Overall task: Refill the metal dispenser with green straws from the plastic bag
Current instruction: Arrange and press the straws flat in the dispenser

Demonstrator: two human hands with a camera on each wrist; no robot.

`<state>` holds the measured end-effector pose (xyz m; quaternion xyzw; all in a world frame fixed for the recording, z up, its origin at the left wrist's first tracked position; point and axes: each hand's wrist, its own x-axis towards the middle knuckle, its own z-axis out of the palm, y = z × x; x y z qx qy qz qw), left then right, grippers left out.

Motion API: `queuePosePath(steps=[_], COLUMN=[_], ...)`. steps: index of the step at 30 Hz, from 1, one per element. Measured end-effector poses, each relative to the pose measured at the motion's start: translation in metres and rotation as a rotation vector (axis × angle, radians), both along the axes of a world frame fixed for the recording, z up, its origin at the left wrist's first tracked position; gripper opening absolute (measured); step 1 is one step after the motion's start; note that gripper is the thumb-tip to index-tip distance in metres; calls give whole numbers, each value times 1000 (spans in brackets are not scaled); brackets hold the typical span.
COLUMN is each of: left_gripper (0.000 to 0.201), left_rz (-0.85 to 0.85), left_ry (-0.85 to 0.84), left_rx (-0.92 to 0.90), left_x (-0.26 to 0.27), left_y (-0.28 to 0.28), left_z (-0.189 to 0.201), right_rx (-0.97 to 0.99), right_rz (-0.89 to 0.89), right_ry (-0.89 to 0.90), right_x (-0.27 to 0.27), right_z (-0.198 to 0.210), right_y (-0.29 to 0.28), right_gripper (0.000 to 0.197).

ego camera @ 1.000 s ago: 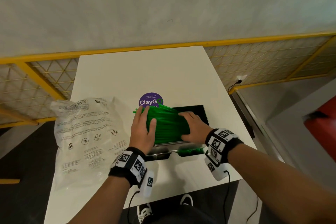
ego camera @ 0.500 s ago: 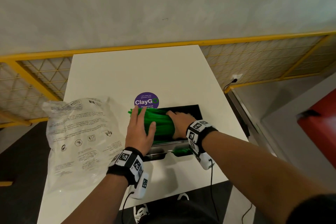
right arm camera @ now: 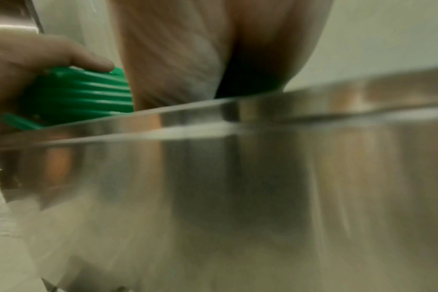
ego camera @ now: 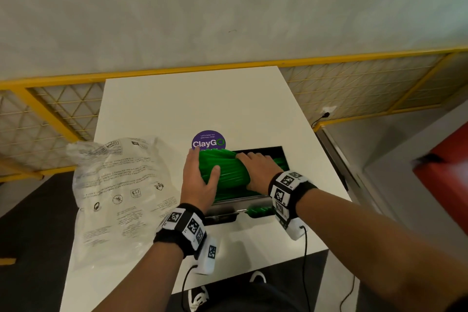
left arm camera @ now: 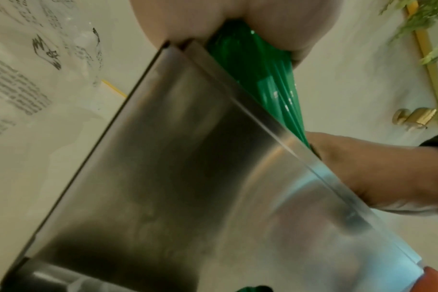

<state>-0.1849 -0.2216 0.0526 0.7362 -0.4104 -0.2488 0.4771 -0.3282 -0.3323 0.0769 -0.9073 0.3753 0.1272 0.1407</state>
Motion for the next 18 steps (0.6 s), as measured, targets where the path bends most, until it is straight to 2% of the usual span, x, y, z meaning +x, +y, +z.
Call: queuePosePath(steps=[3, 9, 12, 15, 18], left_gripper=[65, 63, 63, 63, 63], left_rz=[-39, -93, -108, -113, -88], left_ry=[-80, -126, -151, -162, -131], left_rx=[40, 43, 99, 150, 114], left_x=[3, 6, 3, 2, 3], left_y=[3, 0, -1, 0, 2], left_z=[-3, -5, -3, -3, 2], right_rx=[89, 277, 292, 194, 247], right_rz=[-69, -184, -236, -109, -62], right_ry=[-96, -340, -294, -122, -127], right_x=[-5, -34, -53, -55, -43], right_z=[-7, -2, -4, -10, -7], right_y=[5, 2, 0, -1, -5], right_gripper=[85, 94, 84, 74, 71])
